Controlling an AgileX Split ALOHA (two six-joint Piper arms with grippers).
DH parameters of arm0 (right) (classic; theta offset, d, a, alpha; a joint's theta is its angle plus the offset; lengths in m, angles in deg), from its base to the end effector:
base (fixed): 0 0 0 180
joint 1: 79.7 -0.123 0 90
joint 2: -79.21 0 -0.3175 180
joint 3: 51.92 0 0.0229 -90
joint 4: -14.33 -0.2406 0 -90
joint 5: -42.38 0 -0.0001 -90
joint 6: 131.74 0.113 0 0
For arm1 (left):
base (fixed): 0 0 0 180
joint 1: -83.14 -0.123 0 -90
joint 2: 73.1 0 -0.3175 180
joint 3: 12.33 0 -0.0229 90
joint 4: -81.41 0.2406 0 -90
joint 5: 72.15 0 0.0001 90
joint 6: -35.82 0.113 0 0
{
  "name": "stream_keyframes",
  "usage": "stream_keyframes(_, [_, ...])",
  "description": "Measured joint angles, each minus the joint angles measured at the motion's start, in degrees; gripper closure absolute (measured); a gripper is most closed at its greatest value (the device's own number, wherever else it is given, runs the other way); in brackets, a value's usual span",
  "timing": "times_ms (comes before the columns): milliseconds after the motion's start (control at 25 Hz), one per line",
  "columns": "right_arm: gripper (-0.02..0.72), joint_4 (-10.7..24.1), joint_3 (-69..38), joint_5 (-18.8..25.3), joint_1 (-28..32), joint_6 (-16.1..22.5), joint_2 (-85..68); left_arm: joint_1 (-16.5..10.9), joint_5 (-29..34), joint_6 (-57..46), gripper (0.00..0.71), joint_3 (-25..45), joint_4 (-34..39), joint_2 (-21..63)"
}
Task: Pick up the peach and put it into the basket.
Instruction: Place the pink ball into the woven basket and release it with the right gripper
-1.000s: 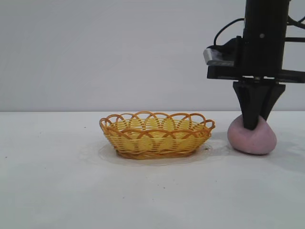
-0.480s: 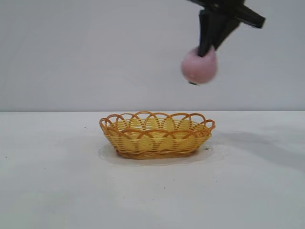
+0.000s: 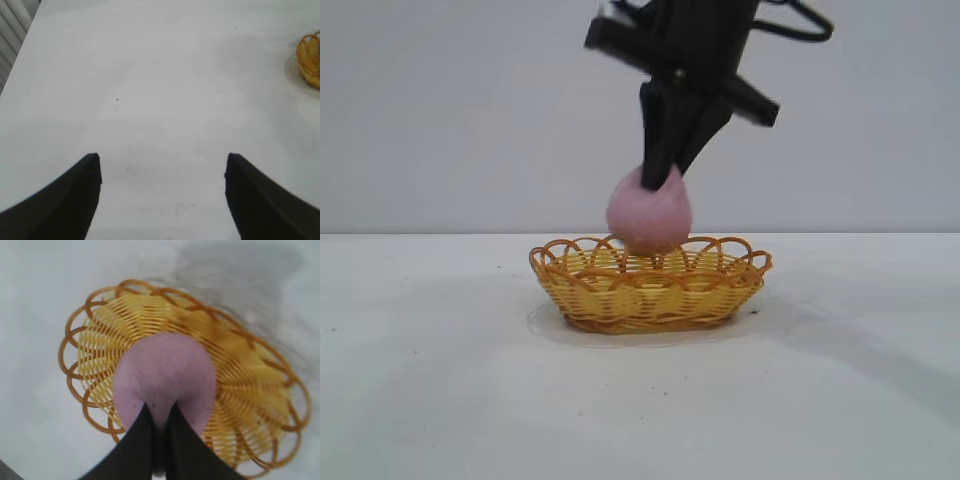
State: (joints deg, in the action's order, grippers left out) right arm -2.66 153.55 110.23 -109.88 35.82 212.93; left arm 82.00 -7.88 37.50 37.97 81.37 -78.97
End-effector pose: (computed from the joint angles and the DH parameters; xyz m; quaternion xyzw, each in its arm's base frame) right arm 0.3858 0.2598 0.1905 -0.3117 0.9394 0.1422 0.0119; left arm -0.0313 -0.0007 0.2511 0.0041 0.8679 0.0119 0.4965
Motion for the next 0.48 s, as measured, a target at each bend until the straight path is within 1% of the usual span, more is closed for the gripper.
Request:
stream_keyframes(200, [0.37, 0.0, 0.0, 1.0, 0.0, 0.1, 0.0, 0.0, 0.0, 0.0, 0.247, 0.0, 0.0, 0.0])
stream_keyframes(440, [0.371, 1.1, 0.0, 1.7, 0.2, 0.1, -0.6, 0.0, 0.0, 0.0, 0.247, 0.0, 0.0, 0.0])
stream_keyframes(480, [0.33, 1.2, 0.0, 1.7, 0.6, 0.2, -1.0, 0.0, 0.0, 0.0, 0.247, 0.0, 0.0, 0.0])
